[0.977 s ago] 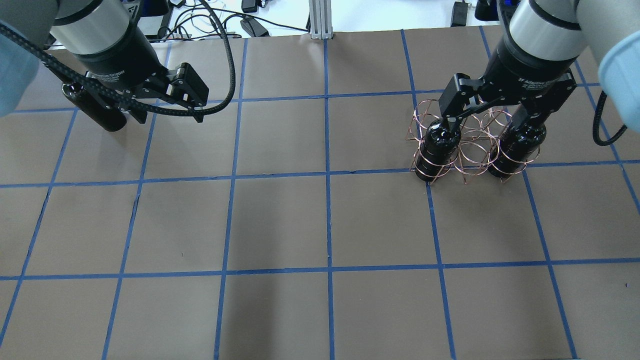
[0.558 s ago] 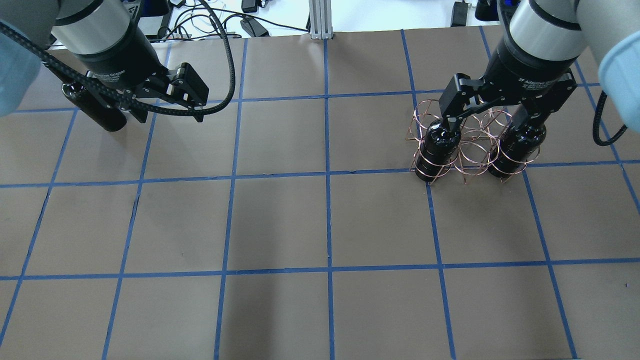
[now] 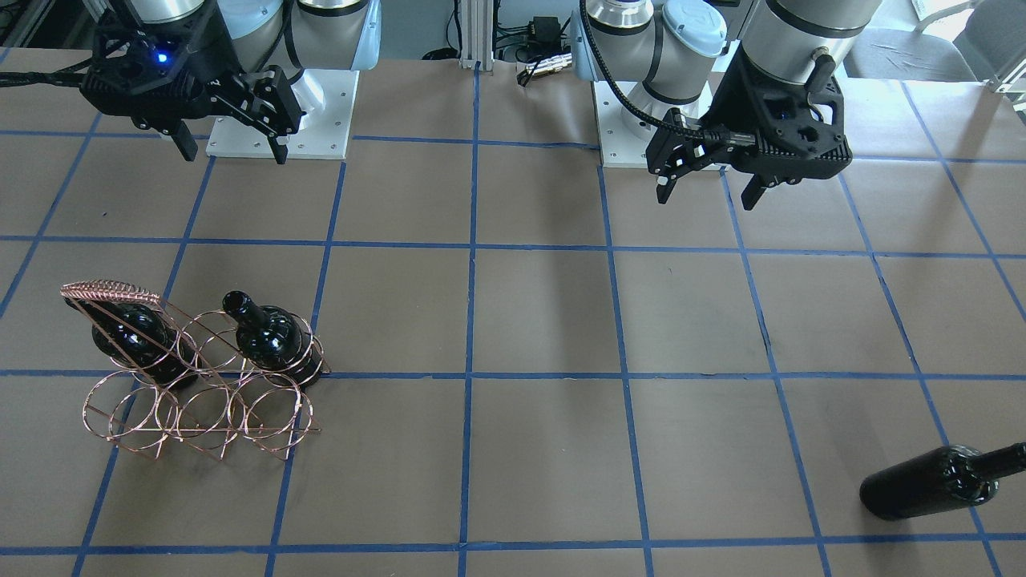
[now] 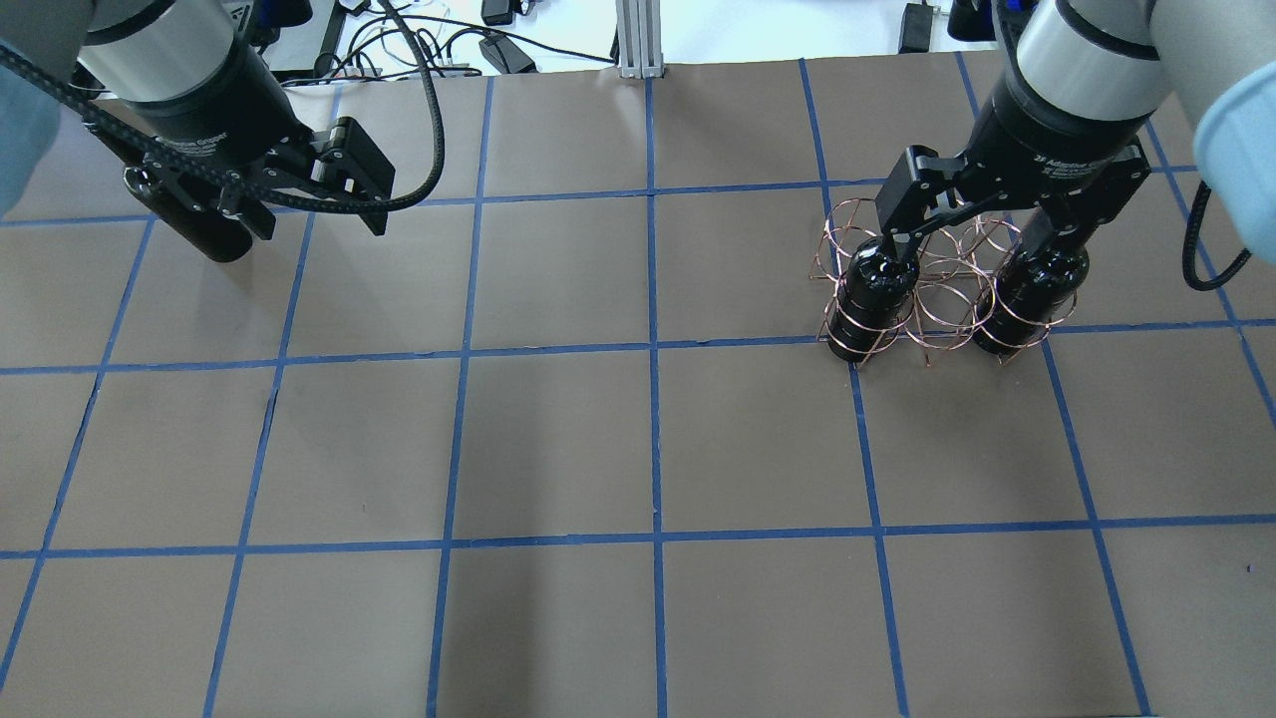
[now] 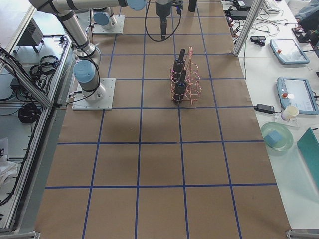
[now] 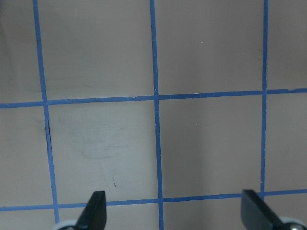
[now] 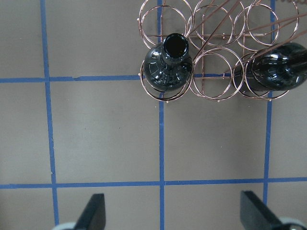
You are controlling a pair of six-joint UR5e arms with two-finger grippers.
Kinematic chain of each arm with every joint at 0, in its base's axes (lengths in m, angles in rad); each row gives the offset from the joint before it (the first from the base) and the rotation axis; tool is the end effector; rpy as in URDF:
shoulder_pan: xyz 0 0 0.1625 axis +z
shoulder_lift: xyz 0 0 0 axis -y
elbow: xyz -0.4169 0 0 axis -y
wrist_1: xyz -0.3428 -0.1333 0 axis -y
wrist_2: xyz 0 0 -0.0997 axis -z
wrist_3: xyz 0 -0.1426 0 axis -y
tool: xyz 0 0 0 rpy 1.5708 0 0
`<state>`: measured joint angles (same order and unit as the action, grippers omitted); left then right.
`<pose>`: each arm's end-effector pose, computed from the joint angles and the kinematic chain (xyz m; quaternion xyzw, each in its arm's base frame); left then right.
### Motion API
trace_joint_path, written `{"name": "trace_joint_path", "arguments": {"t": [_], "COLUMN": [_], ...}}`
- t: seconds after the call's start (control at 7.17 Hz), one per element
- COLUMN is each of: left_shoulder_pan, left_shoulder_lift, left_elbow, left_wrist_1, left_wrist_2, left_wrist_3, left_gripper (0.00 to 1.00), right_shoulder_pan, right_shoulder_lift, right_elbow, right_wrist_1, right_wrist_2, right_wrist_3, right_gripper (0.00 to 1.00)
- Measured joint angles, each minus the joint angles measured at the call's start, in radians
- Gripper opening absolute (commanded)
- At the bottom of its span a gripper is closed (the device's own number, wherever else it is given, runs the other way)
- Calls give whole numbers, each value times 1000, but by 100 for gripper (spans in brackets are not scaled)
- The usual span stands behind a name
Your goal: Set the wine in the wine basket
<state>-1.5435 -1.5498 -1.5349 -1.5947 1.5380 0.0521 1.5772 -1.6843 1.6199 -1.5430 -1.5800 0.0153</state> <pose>-0.1260 -0.4414 0.4596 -0.0127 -0.9996 0.0171 0.0157 0.1345 -0.3989 0.4599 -0.0045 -0.9998 0.0184 0.0044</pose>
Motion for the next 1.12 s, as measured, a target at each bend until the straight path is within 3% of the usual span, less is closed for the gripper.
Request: {"name": "trace_joint_path", "arguments": {"t": [0.84,1.12], "left_shoulder_pan": [18,92], "left_shoulder_lift": [-9,-36], "left_elbow": [0,10], "left_wrist_1": [4,20], "left_wrist_2": [-3,-6], "left_wrist_3": [-4,62], "left_gripper": [100,100], "right_shoulder_pan": [1,0], "right_shoulder_lift": [-1,-1], "right_elbow": [0,0], "right_wrist_1": [0,0], "right_wrist_2": [0,0], "right_wrist_3": [0,1], "right_gripper": [100,100]}}
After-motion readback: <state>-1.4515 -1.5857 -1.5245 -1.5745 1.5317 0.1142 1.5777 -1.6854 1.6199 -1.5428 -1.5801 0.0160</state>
